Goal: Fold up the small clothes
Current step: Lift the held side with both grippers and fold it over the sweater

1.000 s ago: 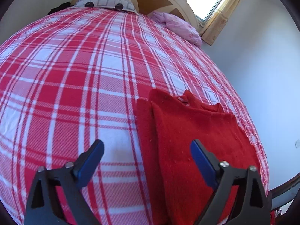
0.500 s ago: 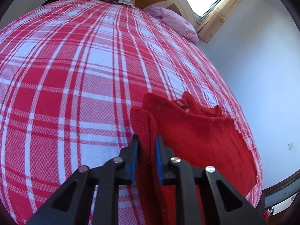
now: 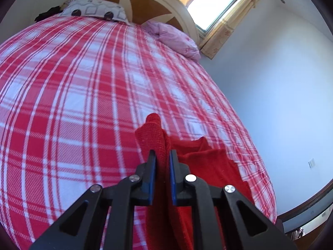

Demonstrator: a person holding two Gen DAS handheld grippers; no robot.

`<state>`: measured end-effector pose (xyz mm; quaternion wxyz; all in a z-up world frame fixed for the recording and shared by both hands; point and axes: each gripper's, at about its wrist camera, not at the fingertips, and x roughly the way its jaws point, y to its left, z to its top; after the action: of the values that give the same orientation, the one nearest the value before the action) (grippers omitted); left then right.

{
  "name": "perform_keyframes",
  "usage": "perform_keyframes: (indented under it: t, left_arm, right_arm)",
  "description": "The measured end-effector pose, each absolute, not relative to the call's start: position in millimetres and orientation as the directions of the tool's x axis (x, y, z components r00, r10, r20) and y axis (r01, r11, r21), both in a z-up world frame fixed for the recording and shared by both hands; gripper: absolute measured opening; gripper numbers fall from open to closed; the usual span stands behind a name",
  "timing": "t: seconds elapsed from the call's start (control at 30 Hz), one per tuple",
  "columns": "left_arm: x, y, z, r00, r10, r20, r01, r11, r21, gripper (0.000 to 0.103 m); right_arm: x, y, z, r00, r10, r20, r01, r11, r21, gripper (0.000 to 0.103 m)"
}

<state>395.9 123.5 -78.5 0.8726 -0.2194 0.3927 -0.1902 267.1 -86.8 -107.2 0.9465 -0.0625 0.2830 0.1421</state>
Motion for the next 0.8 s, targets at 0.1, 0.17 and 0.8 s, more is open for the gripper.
perform_keyframes:
  t: [0.1,0.17,0.8]
  left_arm:
    - [403.4,101.2,-62.8,0.623,-0.525,-0.579,0.191,0.821,-0.538,0.012]
    - [407.0,85.9,-54.4,0.623,-0.538,-0.568,0.209,0.814,-0.541,0.012]
    - [448.4,-85.6,-51.7,0.494,-0.597,-0.632,0.339,0.802,-0.492,0.012]
  right_arm:
    - [264.4,-117.5,-93.2,0.809,0.250,-0.532,-0.277,0.960,0.030,0.012]
    - [260.9,-143.5,-84.9,0.812,0.269,-0.518,-0.261,0.961,0.090,0.011]
    - [232.2,-327.5,-93.6,0.817,0.322,-0.478,-0.052,0.867,0.496,0.007]
